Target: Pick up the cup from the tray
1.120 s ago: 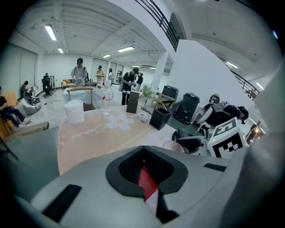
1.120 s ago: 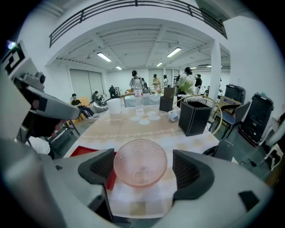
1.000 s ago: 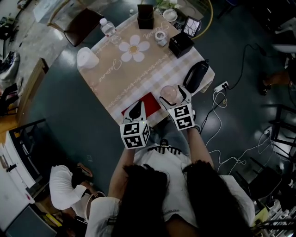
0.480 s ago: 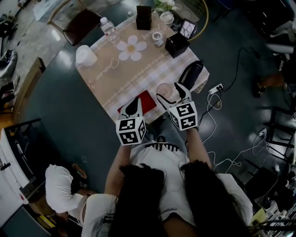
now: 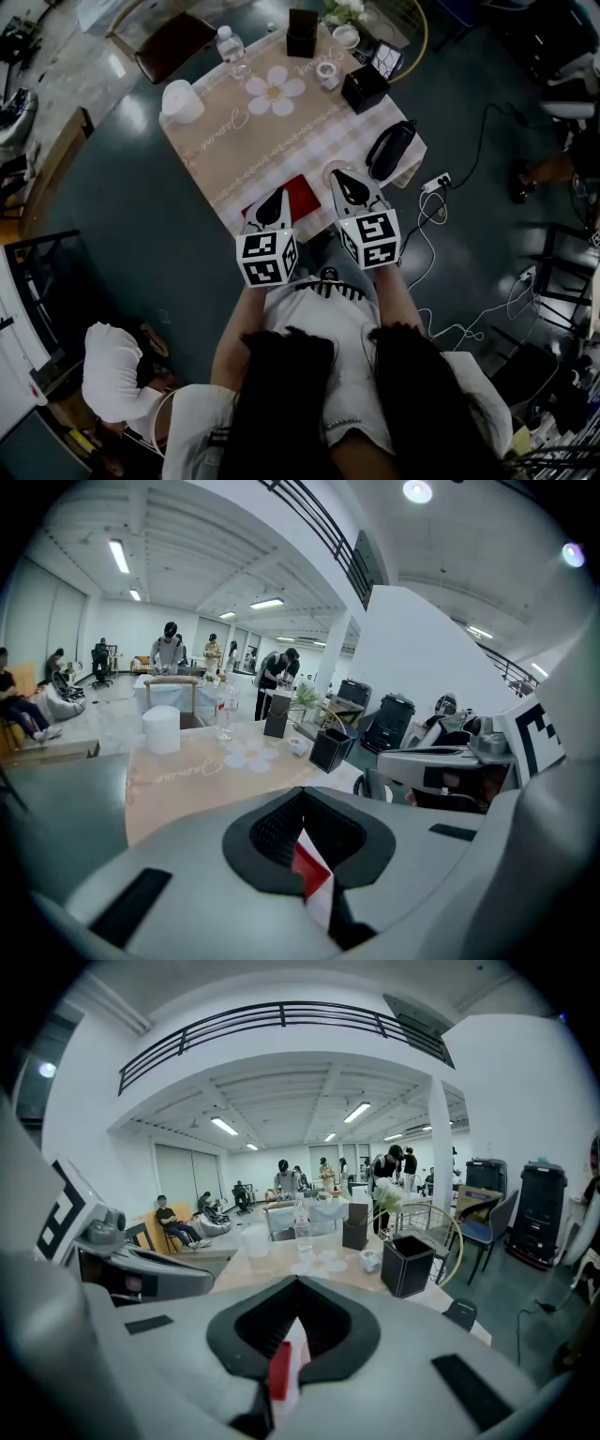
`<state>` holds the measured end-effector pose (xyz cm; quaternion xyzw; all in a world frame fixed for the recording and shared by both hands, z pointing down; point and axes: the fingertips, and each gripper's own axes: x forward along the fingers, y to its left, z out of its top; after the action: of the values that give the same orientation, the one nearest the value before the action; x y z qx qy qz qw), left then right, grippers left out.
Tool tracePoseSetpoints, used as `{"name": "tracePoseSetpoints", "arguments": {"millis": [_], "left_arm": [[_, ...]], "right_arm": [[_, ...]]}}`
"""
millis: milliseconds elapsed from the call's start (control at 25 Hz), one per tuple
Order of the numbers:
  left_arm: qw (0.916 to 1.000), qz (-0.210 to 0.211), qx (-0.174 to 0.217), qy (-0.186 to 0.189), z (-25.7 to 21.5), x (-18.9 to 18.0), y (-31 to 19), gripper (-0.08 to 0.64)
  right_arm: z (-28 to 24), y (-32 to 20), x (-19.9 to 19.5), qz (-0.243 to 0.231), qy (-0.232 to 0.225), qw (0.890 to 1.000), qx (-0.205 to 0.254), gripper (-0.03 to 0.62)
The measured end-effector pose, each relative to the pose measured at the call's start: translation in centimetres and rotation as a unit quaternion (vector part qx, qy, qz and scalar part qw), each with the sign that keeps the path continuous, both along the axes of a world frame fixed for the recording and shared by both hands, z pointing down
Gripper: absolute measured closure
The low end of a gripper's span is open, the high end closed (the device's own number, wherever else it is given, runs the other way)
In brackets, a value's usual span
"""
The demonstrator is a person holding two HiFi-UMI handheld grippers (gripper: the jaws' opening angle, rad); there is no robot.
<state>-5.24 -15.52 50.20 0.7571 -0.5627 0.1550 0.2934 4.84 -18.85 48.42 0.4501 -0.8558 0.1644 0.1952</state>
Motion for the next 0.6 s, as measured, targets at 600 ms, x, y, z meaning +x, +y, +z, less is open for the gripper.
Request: {"name": "tracePoseSetpoints", "arguments": {"millis": [600], "left_arm": [[0.9991, -0.022, 0.02, 0.031, -1.6, -1.9, 1.6, 0.552]], "right_arm": [[-1.0, 2.4, -2.9, -0.005, 0.037, 0.999, 0.012, 0.586]]}}
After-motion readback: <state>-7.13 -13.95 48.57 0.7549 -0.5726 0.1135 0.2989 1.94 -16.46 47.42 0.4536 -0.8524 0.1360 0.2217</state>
